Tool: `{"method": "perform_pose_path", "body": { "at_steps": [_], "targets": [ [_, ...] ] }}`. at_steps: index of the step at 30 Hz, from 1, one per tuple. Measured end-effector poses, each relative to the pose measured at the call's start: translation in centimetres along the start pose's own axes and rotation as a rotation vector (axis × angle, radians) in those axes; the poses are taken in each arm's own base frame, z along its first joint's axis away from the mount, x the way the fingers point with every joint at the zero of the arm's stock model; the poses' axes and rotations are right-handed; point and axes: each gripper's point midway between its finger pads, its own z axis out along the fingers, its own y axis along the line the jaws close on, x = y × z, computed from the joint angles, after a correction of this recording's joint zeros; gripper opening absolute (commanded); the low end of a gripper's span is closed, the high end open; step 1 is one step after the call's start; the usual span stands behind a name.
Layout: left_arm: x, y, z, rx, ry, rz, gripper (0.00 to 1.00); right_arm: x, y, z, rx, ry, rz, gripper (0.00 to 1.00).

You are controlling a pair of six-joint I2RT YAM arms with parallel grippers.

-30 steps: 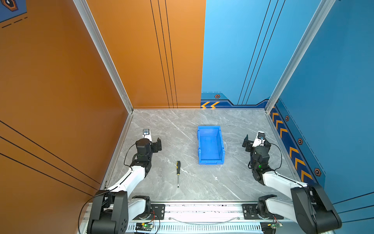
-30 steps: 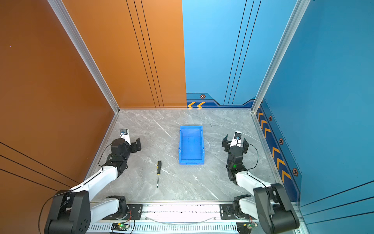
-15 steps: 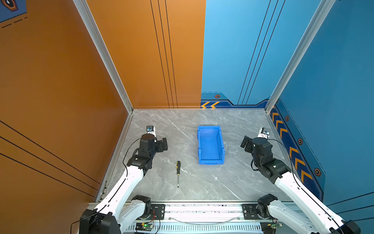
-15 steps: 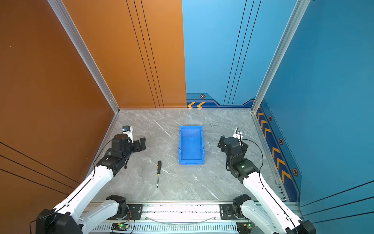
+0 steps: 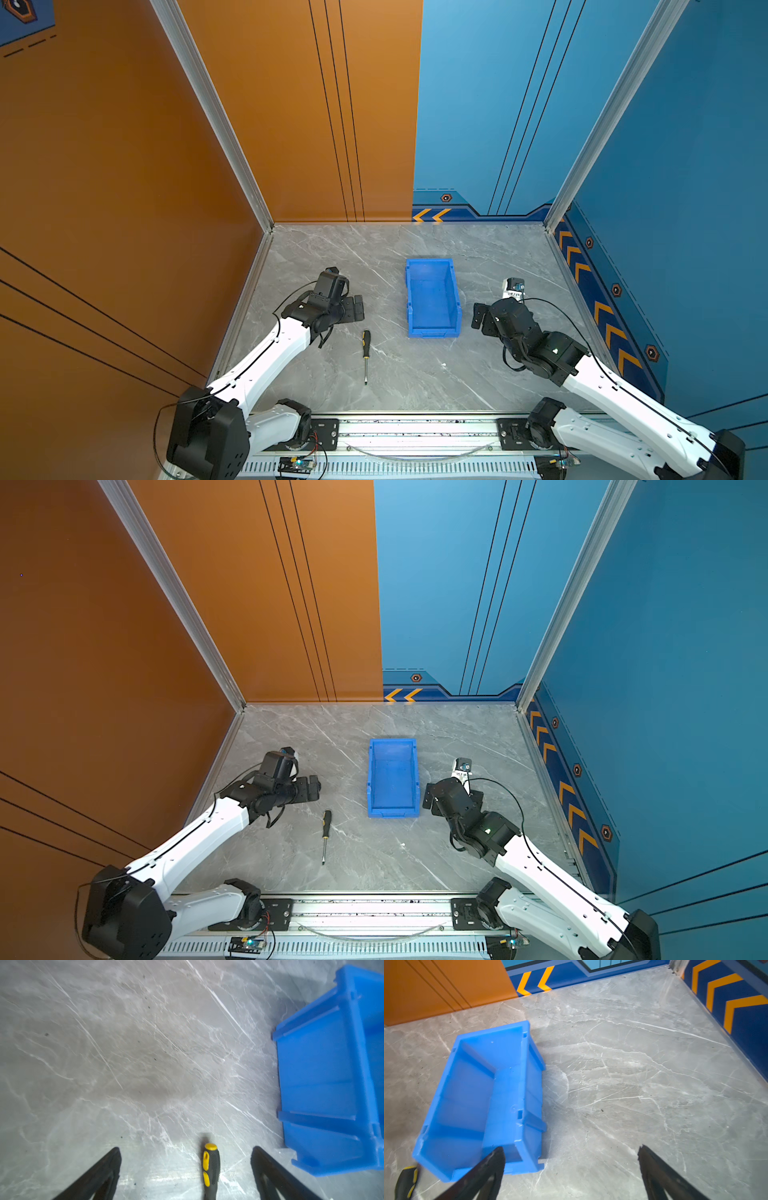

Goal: Put the screwdriver in the bin
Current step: 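Move the left gripper over the yellow-handled screwdriver while the right arm reaches toward the bin, then lower the left gripper and close it on the screwdriver handle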

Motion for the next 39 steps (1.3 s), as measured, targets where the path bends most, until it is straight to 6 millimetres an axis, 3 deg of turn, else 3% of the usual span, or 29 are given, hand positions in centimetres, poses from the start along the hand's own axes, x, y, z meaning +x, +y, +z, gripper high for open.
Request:
{"method": "perform_pose_path", "body": {
  "at_steps": [8,13,21,25,33,39],
  "targets": [
    [3.0,-2.3,0.1,-0.009,0.099,-0.061,0.98,2.2,4.7,-1.4,-0.179,0.048,-0.159,1.0],
    [4.1,-2.2,1.1,-0.042,0.142,-0.097,0.98,2.6,7.7,-2.8,-0.317,0.028,-0.279,1.0],
    [6.0,-1.6,3.4,-0.112,0.244,-0.097,1.0,3.0,13.1,-6.9,-0.59,-0.067,-0.457,1.0],
    [7.0,-1.4,4.3,-0.135,0.286,-0.085,1.0,3.7,14.5,-7.8,-0.69,-0.067,-0.502,1.0],
    [8.2,-1.9,4.9,-0.146,0.318,-0.058,0.95,8.0,17.2,-11.6,-0.968,-0.052,-0.729,1.0],
    [9.1,-2.1,5.4,-0.165,0.341,-0.06,0.87,9.4,17.7,-11.6,-1.009,-0.036,-0.819,1.0]
  ]
}}
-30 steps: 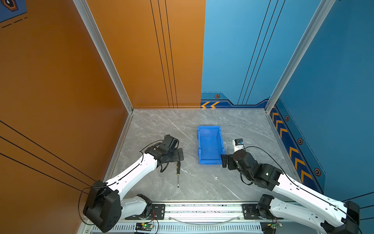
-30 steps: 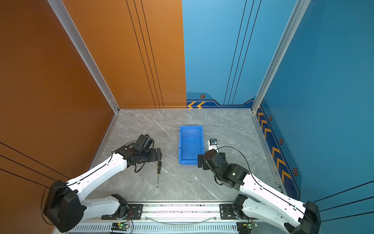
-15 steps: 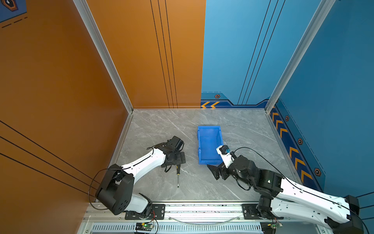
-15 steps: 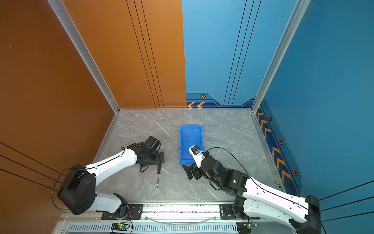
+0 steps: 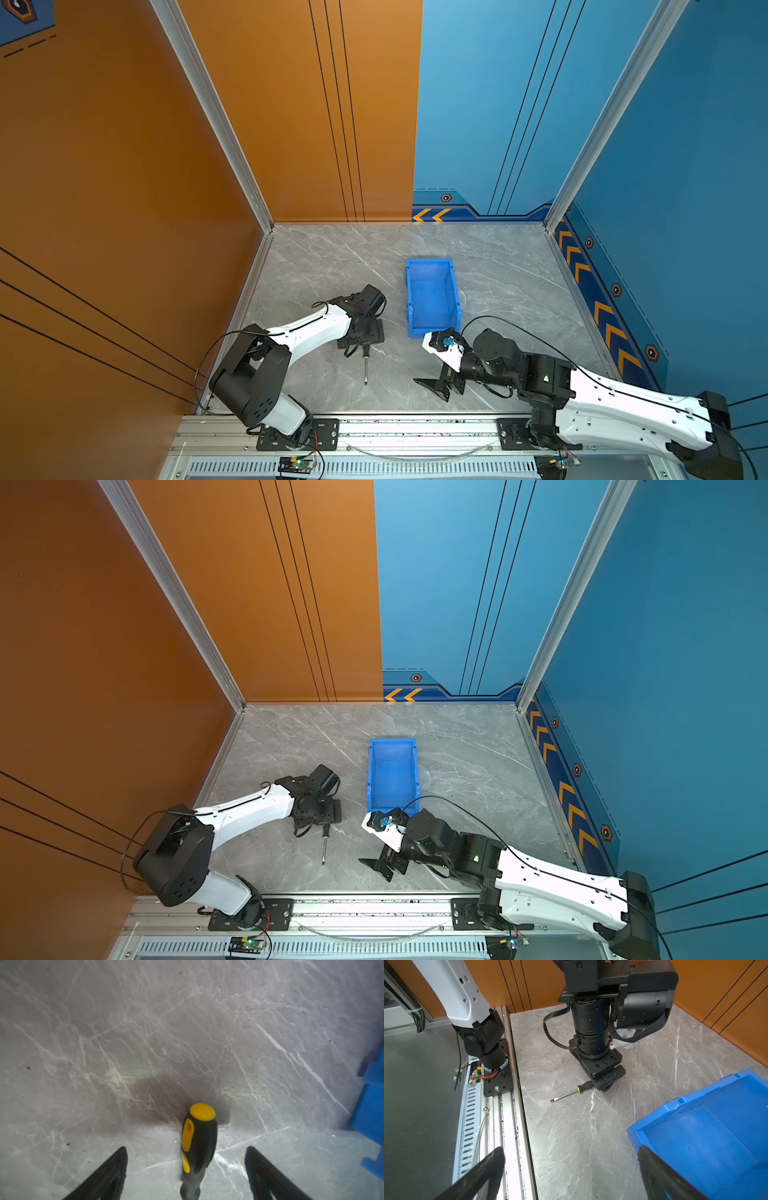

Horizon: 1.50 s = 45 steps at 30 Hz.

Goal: Put the screwdriver in the bin
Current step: 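Lower the left gripper and close it on the screwdriver handle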

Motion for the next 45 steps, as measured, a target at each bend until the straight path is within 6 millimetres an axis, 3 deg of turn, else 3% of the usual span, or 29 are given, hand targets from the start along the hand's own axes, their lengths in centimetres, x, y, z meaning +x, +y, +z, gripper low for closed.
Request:
{"method": "perform_pose_path", "body": {
  "at_steps": [11,17,30,45],
  "targets": [
    [0.7,-0.2,1.4,-0.04,0.035,0.003,0.64,0.6,0.3,0.6,-0.022,0.027,-0.009,1.0],
    [0.8,-0.5,1.7,-0.05,0.035,0.005,0.55,0.0,-0.2,-0.1,-0.006,-0.003,-0.003,1.0],
    [0.9,-1.1,1.7,-0.06,0.008,0.006,0.2,-0.3,-1.3,-1.9,0.034,-0.048,0.008,1.0],
    [0.9,-1.3,1.0,-0.062,-0.016,0.023,0.1,-0.5,-3.2,-5.1,0.11,-0.101,0.036,1.0]
  ]
}}
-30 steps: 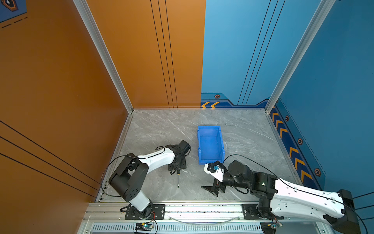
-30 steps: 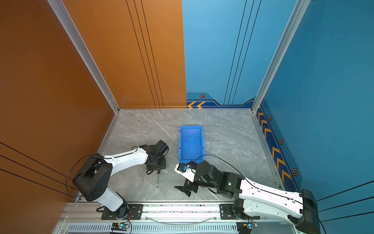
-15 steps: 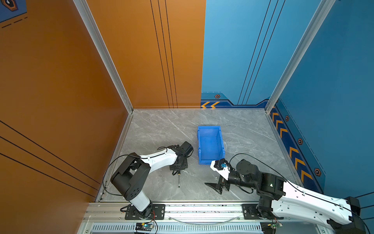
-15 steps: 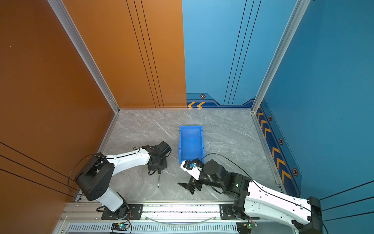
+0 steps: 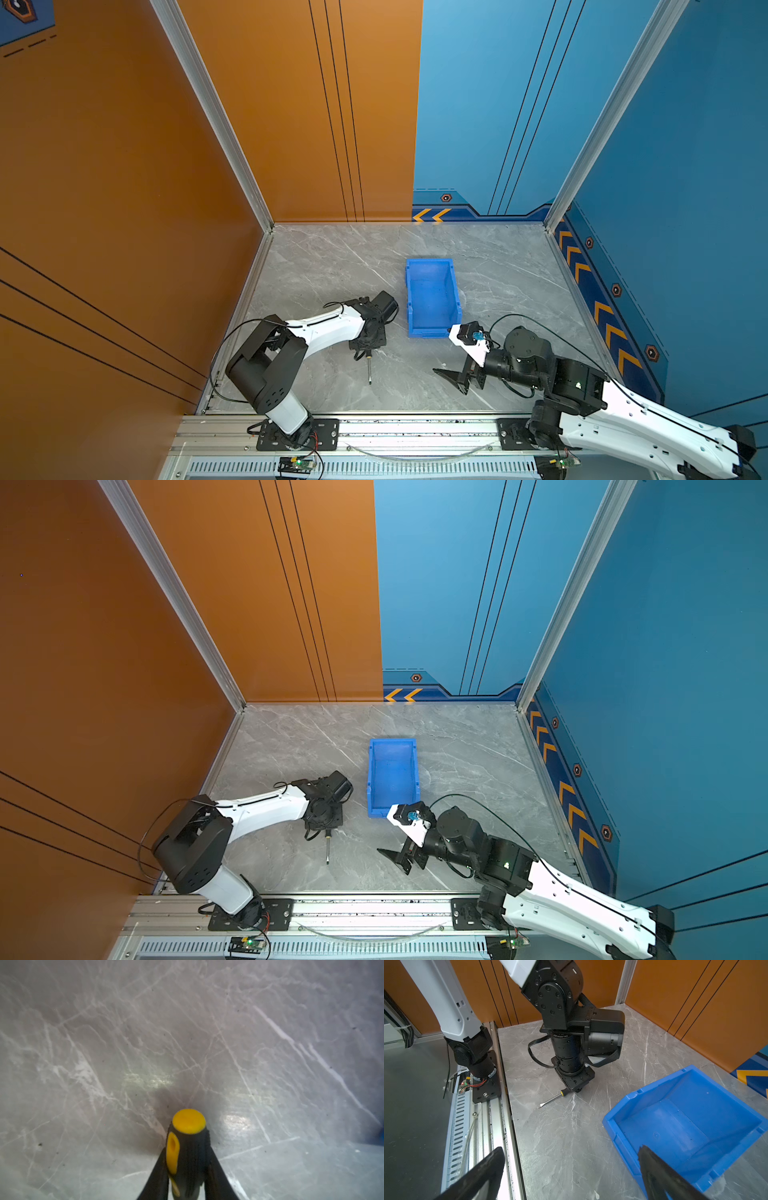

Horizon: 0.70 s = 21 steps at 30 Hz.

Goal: Put the screwdriver in the bin
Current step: 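Lower the left gripper and close it on the screwdriver handle, then lift the screwdriver with the left gripper and carry it over the blue bin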

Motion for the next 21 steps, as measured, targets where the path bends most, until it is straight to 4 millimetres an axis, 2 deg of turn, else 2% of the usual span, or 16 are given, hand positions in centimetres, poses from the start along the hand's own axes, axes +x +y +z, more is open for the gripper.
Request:
{"method": "perform_pose_path", "body": {
  "at_steps": [4,10,21],
  "targets": [
    [-0.4,0.2,-1.2,-0.005,-0.02,0.02,0.11,0.0,-1.3,-0.4,0.044,-0.012,0.031,1.0],
    [-2.6,-1.0,-4.5,0.048,-0.107,0.03,0.12,0.0,-4.0,-0.9,0.112,-0.023,0.114,1.0],
    [-8.1,-5.8,-11.6,0.193,-0.278,0.074,0.12,0.2,-8.3,-2.5,0.229,-0.053,0.217,1.0]
  ]
}}
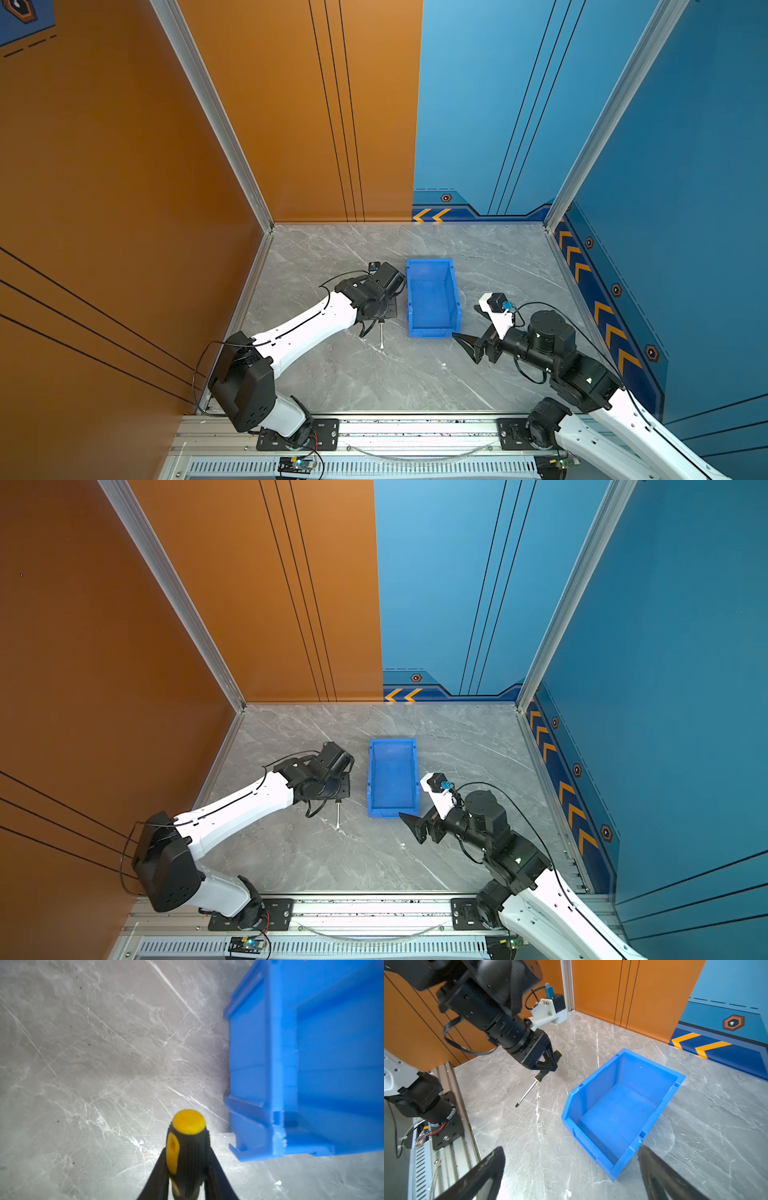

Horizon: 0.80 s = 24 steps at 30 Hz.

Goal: Put the screwdriver in the bin
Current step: 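Lift the screwdriver with the left gripper and carry it over the blue bin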

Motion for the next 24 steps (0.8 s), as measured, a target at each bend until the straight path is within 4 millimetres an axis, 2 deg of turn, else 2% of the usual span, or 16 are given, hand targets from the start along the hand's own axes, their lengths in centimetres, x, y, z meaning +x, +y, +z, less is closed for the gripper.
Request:
{"method": "perform_pose_path", "body": {
  "at_steps": [6,10,17,24],
  "targets": [
    [-4.0,-3.2,-1.4,0.061,-0.065,0.032,0.13,0.0,-1.4,-0.1,0.059,-0.001,0.011,1.0],
    [-5.7,-5.4,-1.6,0.102,-0.083,0.045,0.13,-0.3,-2.4,0.1,0.093,0.004,0.023,1.0],
    [-6.5,-9.8,-1.3,0.179,-0.075,0.09,0.13,-0.1,-3.9,0.5,0.138,0.025,0.045,1.0],
    [-7.2,-12.6,1.0,0.213,-0.057,0.075,0.13,-0.1,-5.0,0.3,0.175,0.025,0.061,1.0]
  ]
}}
